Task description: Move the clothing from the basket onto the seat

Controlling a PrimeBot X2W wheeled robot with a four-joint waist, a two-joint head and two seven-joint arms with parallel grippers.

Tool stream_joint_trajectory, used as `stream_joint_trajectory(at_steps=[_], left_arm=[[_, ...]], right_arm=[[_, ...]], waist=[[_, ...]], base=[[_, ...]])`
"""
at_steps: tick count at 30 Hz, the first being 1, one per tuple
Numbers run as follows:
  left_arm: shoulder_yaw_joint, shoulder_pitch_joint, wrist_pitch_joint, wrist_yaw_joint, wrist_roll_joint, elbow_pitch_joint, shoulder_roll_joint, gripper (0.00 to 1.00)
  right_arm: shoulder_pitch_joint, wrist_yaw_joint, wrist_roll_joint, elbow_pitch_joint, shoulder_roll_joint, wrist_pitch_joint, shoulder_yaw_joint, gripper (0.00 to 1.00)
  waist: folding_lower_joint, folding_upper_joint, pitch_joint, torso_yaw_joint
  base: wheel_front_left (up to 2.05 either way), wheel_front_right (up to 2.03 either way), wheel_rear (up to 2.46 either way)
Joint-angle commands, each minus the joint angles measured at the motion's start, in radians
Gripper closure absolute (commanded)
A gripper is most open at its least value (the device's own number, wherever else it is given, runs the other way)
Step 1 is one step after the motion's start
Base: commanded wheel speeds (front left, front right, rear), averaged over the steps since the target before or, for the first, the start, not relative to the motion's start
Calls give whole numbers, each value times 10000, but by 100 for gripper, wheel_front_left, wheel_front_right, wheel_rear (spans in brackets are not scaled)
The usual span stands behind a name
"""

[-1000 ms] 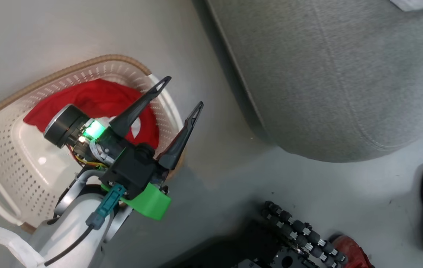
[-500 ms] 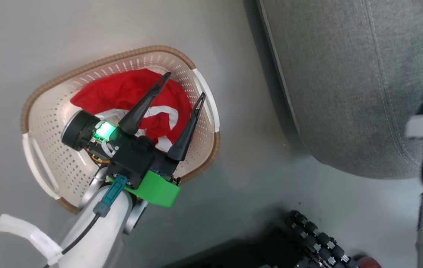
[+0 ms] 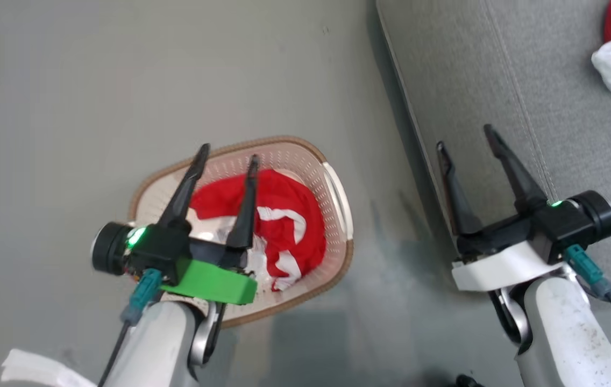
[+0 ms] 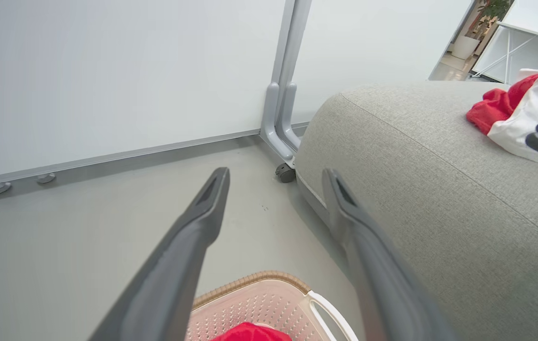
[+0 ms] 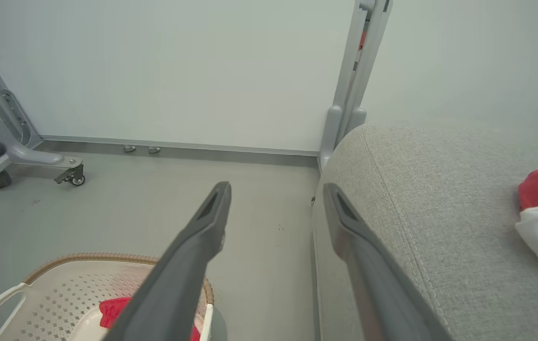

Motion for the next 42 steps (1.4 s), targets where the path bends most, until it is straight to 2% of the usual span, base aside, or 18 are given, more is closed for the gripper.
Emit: stream_joint_trajectory(at_steps=[1,8,15,23,42], left_arm=[[340,411,-4,136,-103,-43,-77,0],[1609,1904,-3,450,-131,-467,-251,0],[1983,3511,-4,913,39,-1088,-261,0],[1957,4753,-5,1231,-2,-1505,-259,0],[1805,5085,-5,1158,394,-1331,-257,0]], right_arm=[[301,-14,79,21,-154,-2,157,0],[1176,-14,298,-130,-339,-2,125,0],[2469,-14,542,-195,-259,-2,-98,0],[3472,-14,481,-346,-155,-2,-121,0],[3849,-14,330,-124,-44,-2,-302,0]], waist=[[0,65,-2060,1482],[0,65,-3753,2064],[0,65,-5027,2166],[0,65,-5563,2043],[0,65,-5925,1738]], base=[[0,0,0],[0,0,0],[0,0,0],[0,0,0],[0,0,0]])
